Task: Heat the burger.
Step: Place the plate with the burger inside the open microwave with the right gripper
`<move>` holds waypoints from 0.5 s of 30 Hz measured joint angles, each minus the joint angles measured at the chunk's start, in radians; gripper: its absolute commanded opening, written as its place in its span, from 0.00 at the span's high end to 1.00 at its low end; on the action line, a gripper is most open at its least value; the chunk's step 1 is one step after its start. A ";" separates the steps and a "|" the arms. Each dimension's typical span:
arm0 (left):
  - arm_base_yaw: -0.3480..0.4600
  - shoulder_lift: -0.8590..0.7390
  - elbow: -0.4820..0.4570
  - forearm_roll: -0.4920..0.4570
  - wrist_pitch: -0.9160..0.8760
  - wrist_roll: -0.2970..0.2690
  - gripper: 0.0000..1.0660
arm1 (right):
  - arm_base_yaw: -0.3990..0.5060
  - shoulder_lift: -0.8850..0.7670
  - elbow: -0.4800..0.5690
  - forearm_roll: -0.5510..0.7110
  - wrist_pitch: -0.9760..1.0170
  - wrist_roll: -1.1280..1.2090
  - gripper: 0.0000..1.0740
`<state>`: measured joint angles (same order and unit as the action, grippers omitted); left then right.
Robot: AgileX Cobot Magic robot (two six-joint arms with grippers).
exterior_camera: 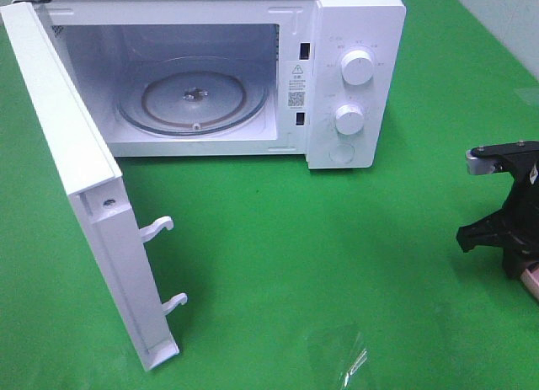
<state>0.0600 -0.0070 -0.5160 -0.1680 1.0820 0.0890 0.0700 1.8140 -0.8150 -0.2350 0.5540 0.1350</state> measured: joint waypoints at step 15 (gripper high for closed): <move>0.000 0.000 0.000 0.000 0.000 0.000 0.08 | 0.109 -0.095 0.001 -0.139 0.117 0.137 1.00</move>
<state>0.0600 -0.0070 -0.5160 -0.1680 1.0820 0.0890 0.1790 1.7190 -0.8140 -0.3740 0.6710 0.2720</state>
